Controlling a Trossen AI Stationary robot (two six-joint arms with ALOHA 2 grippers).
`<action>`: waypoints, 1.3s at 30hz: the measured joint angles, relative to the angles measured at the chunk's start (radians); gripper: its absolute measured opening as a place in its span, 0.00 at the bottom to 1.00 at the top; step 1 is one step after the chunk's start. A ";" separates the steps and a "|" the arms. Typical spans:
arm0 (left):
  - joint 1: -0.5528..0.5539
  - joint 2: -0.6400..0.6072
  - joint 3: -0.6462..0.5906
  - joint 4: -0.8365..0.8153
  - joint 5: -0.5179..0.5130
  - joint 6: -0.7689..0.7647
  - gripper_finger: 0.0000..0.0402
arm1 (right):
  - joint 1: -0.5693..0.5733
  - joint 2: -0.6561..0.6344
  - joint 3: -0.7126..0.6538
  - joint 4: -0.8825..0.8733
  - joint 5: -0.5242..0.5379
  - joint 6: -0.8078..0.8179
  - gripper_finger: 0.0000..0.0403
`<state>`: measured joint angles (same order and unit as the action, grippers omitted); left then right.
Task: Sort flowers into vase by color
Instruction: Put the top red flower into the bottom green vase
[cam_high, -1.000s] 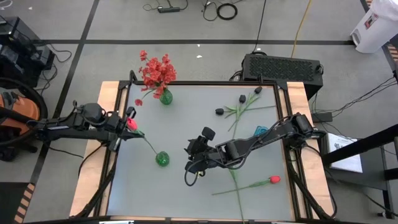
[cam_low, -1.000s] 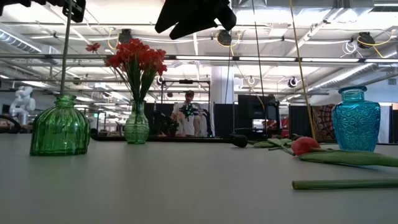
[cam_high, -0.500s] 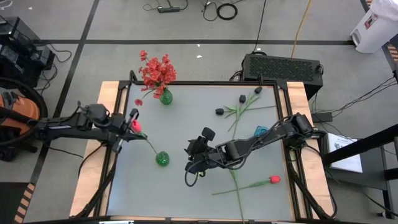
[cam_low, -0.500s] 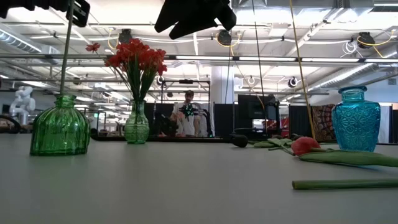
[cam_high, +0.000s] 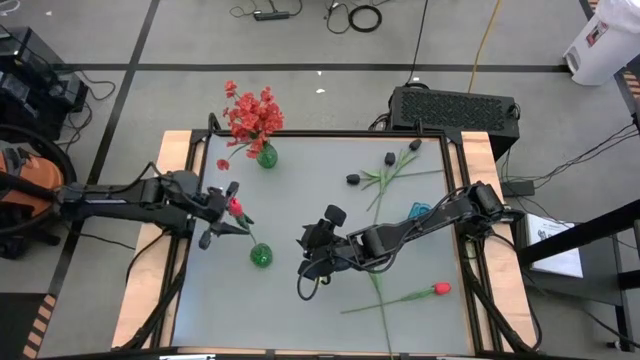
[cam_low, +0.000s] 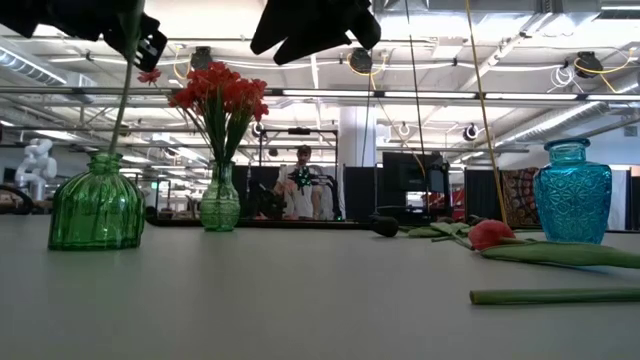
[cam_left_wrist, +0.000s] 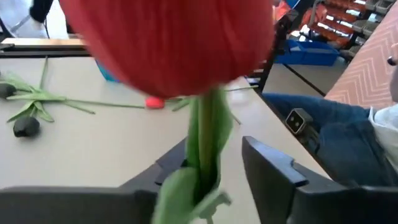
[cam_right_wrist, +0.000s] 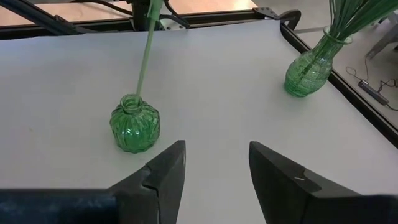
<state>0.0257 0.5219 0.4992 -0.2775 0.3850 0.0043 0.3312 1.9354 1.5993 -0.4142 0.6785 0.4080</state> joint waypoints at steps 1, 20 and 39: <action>0.000 0.000 0.000 0.000 0.000 -0.004 0.38 | 0.002 0.000 0.000 -0.001 0.000 0.000 0.42; 0.000 -0.157 0.068 -0.022 -0.001 0.035 0.40 | 0.074 0.001 0.000 -0.156 -0.001 0.172 0.42; 0.000 -0.210 0.093 -0.002 -0.309 0.154 0.40 | 0.132 0.001 0.000 -0.285 -0.095 0.410 0.42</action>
<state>0.0254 0.3114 0.5923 -0.2791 0.0756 0.1582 0.4633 1.9366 1.5990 -0.6990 0.5833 0.8176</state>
